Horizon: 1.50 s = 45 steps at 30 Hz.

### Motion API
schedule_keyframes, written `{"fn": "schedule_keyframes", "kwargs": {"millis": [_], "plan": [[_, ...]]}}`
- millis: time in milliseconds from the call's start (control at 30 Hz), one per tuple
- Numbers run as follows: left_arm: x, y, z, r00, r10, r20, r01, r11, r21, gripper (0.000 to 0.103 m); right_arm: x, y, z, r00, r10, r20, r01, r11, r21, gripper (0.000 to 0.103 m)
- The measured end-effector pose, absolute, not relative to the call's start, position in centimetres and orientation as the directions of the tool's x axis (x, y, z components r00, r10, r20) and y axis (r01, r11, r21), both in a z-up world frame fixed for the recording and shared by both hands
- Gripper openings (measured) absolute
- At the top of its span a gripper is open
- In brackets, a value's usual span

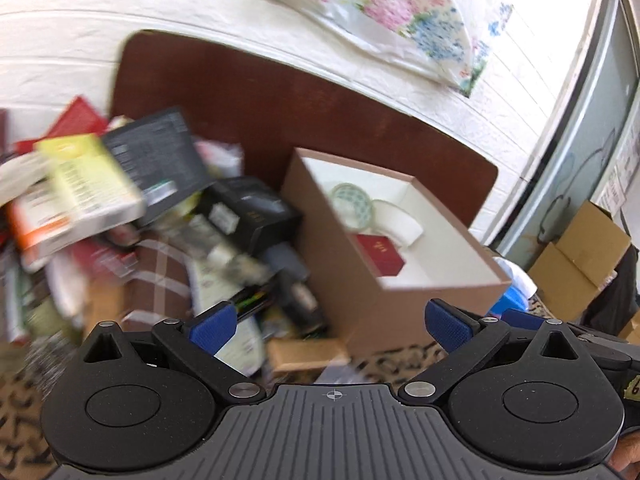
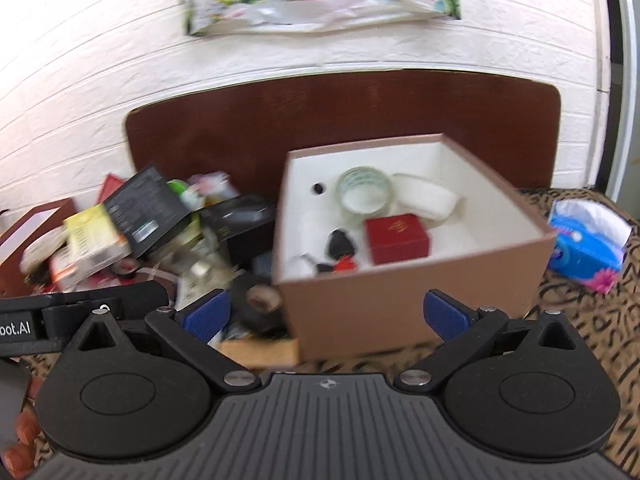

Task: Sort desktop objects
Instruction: 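Withdraw both tools from the tan box back toward the pile, then grasp the steel wool scrubber with the left tool while the right tool grasps the black tape roll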

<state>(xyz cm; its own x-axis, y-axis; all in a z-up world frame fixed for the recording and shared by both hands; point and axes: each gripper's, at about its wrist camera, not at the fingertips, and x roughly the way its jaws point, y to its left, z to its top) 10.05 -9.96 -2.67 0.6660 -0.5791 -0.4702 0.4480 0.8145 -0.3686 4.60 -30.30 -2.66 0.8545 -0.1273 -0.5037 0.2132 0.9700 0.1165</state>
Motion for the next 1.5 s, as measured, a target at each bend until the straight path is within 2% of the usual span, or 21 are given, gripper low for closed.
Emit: {"fn": "schedule_keyframes", "kwargs": {"millis": [267, 433, 600, 800, 967, 1033, 1233, 1300, 1433, 1500], "plan": [[6.8, -3.5, -6.3, 0.679, -0.53, -0.509, 0.386, 0.847, -0.366, 0.103, 2.5, -24.2, -6.6, 0.85, -0.08, -0.521, 0.18, 0.973, 0.144, 0.103], [6.3, -0.2, -8.9, 0.67, -0.493, -0.555, 0.336, 0.868, -0.366, 0.103, 2.7, -21.2, -9.2, 0.821, -0.036, -0.57, 0.131, 0.983, 0.126, 0.103], [7.1, 1.8, -9.7, 0.672, -0.473, -0.57, 0.302, 0.878, -0.372, 0.098, 3.7, -18.8, -10.8, 0.804, -0.015, -0.594, 0.097, 0.989, 0.107, 0.102], [9.5, 3.4, -10.3, 0.687, -0.433, -0.584, 0.247, 0.894, -0.373, 0.092, 5.5, -17.4, -11.5, 0.793, 0.016, -0.609, 0.049, 0.995, 0.089, 0.093], [11.2, 3.7, -10.9, 0.682, -0.414, -0.603, 0.22, 0.902, -0.371, 0.088, 6.9, -16.9, -12.2, 0.774, 0.052, -0.631, 0.023, 0.994, 0.109, 0.077], [11.8, 3.8, -11.1, 0.68, -0.416, -0.604, 0.217, 0.901, -0.376, 0.088, 7.4, -16.4, -12.3, 0.77, 0.078, -0.633, -0.007, 0.993, 0.114, 0.075], [13.5, 3.7, -11.7, 0.648, -0.434, -0.626, 0.232, 0.895, -0.38, 0.078, 9.0, -14.7, -12.8, 0.761, 0.12, -0.637, -0.071, 0.992, 0.103, 0.068], [13.9, 3.7, -11.8, 0.65, -0.428, -0.627, 0.225, 0.897, -0.38, 0.078, 9.5, -14.4, -13.0, 0.759, 0.129, -0.639, -0.078, 0.991, 0.107, 0.068], [14.7, 3.7, -12.4, 0.642, -0.421, -0.641, 0.204, 0.9, -0.386, 0.079, 10.1, -14.4, -13.1, 0.773, 0.071, -0.63, -0.027, 0.996, 0.079, 0.065], [15.0, 3.5, -12.7, 0.63, -0.427, -0.649, 0.211, 0.898, -0.387, 0.073, 10.0, -15.1, -13.0, 0.781, 0.062, -0.621, 0.005, 0.994, 0.106, 0.06]]}}
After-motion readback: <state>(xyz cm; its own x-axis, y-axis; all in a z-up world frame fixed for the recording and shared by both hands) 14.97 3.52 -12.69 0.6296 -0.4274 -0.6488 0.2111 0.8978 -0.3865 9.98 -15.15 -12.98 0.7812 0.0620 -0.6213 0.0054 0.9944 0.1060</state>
